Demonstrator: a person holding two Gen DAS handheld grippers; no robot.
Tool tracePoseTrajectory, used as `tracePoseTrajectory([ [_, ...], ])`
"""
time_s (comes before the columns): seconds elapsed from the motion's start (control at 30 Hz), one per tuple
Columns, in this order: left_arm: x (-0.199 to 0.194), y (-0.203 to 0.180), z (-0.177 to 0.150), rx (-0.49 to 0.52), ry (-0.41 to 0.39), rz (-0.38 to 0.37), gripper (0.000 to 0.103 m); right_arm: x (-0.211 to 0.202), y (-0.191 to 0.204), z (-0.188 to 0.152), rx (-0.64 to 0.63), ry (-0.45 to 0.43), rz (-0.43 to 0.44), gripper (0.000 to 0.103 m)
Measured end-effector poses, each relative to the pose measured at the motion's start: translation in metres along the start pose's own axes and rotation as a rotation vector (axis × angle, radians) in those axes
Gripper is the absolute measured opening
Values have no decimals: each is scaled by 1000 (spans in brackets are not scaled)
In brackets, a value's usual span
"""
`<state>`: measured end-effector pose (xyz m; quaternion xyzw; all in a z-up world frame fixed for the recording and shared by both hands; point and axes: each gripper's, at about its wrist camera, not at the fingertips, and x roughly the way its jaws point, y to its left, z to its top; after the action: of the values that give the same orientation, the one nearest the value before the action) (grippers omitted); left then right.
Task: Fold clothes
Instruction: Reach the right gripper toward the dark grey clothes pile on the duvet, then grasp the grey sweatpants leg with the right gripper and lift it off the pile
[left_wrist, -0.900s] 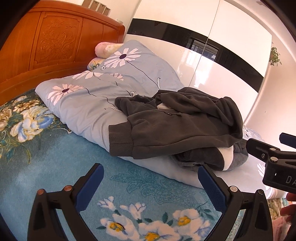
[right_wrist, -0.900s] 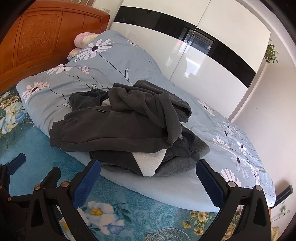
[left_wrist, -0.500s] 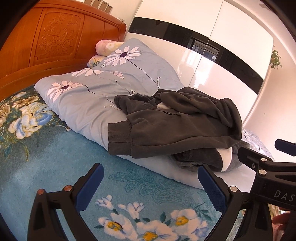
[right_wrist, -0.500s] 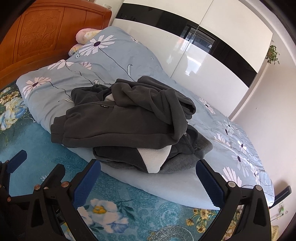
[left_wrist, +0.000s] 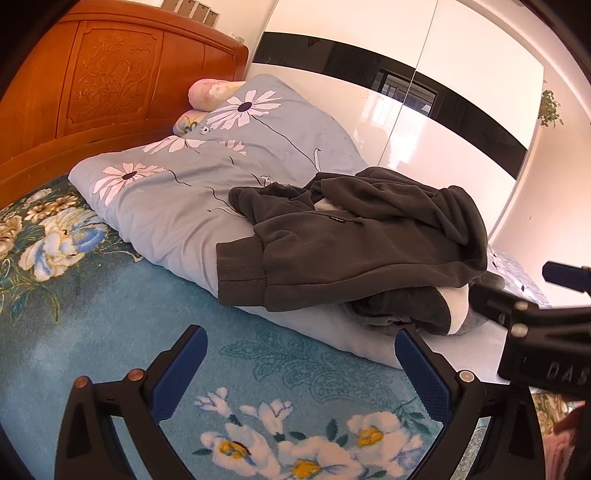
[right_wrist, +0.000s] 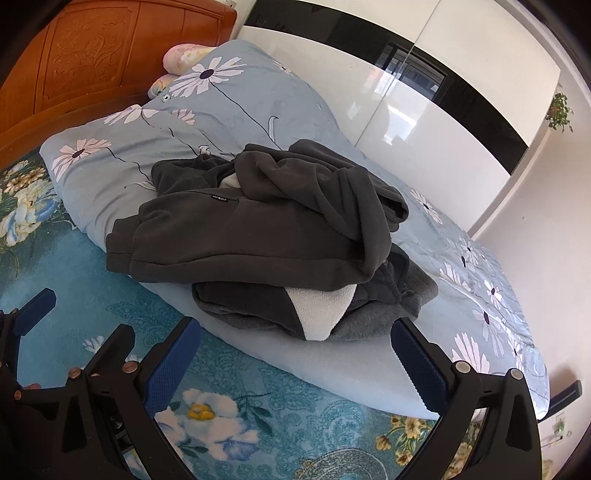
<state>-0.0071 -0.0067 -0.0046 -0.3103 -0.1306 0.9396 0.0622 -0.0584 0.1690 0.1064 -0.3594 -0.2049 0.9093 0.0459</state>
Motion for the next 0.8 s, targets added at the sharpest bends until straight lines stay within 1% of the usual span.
tracePoseTrajectory([
  [0.1, 1, 5, 1, -32, -4, -8, 103, 9, -24, 23, 10, -79, -74, 103],
  [0.13, 1, 7, 1, -41, -2, -8, 103, 19, -34, 32, 29, -79, -77, 103],
  [0.23, 1, 12, 2, -60, -9, -11, 103, 60, -56, 53, 91, -16, -79, 103],
  [0.37, 4, 16, 3, -88, -13, -24, 103, 114, -71, 69, 164, 115, -76, 103],
  [0.43, 7, 18, 3, -110, 1, -31, 103, 128, -73, 71, 193, 148, -110, 102],
  [0.5, 9, 18, 3, -118, 17, -19, 103, 137, -71, 73, 199, 161, -123, 102],
  [0.57, 11, 20, 2, -119, 23, -13, 103, 139, -65, 77, 164, 154, -132, 87],
  [0.6, 11, 20, 2, -120, 21, -15, 103, 138, -60, 80, 134, 142, -140, 71],
  [0.63, 12, 20, 1, -121, 19, -18, 103, 138, -56, 84, 103, 133, -150, 58],
  [0.67, 12, 20, 1, -119, 17, -19, 103, 138, -54, 89, 76, 130, -159, 54],
  [0.73, 12, 19, 1, -111, 16, -15, 103, 136, -54, 100, 52, 133, -166, 39],
  [0.77, 12, 19, 0, -111, 14, -13, 103, 132, -57, 106, 57, 128, -173, 35],
  [0.8, 11, 19, -1, -115, 11, -12, 103, 126, -60, 113, 59, 113, -189, 27],
])
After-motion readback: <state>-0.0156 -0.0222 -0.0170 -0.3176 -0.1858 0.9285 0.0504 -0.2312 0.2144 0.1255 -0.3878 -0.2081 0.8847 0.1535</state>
